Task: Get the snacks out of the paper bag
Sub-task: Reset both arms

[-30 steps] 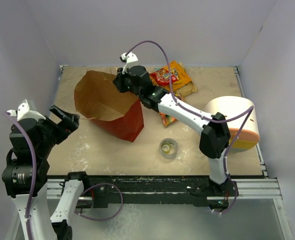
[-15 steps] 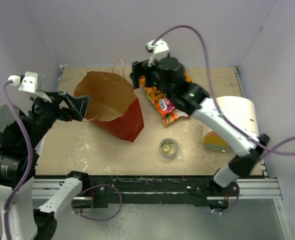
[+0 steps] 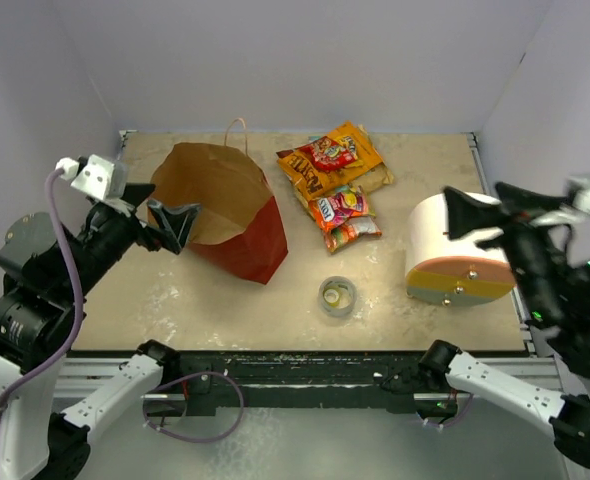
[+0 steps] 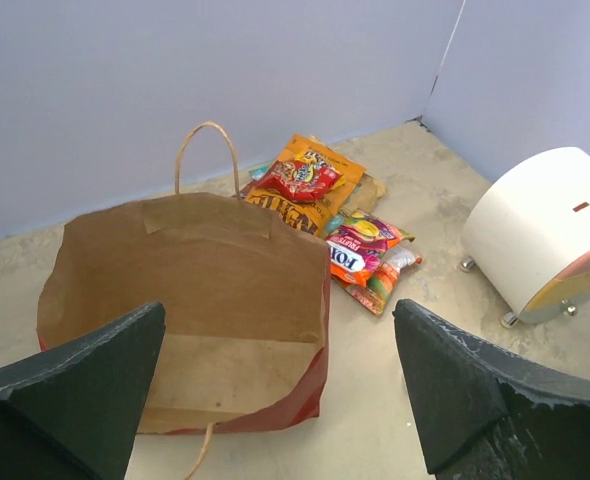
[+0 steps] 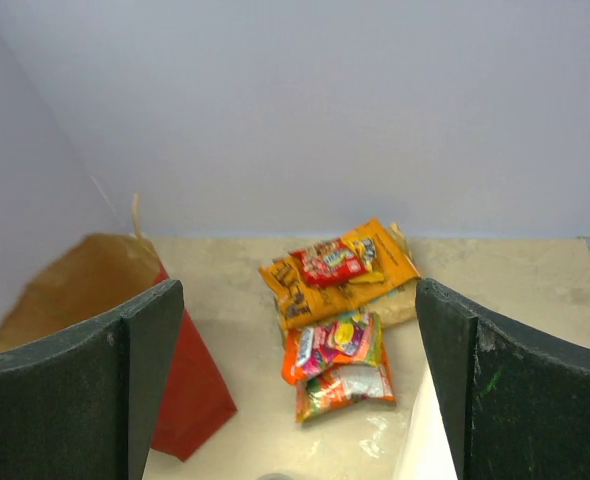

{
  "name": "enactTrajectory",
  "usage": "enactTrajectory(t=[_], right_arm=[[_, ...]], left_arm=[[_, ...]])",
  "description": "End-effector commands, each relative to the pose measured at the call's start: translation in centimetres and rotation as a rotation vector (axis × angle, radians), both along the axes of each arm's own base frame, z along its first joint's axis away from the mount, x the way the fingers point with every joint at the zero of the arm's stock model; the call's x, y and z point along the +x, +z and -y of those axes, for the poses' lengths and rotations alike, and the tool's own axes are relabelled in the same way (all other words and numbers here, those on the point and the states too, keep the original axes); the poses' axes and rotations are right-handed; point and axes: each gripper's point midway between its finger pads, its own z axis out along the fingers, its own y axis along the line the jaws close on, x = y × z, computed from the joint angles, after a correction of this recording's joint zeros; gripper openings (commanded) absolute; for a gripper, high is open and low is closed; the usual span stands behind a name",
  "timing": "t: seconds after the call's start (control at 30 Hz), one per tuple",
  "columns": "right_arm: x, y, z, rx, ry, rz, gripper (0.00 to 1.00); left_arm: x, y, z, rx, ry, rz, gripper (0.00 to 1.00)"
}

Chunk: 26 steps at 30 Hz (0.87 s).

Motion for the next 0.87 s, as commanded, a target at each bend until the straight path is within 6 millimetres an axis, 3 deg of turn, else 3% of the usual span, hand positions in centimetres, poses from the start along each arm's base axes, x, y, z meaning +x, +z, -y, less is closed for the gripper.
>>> enactTrajectory(t=[0.0,0.23,0.83], right_arm=[[-2.9,0.8,2.6,0.112,0.028,0.066,0.99],[-4.5,0.7,4.4,0.181,0.027,0.123,0.99],[-4.4,0.8,4.7,0.180,0.011,0.166,0.99]], left_arm=[[-0.9,2.6,-0.8,-0.171,0.044,0.120,0.99],[-1.3,0.8,-1.0,-0.217,0.049,0.130,0.99],[-1.8,-0.1,-2.0,-0.233,0.087,0.131,0.99]])
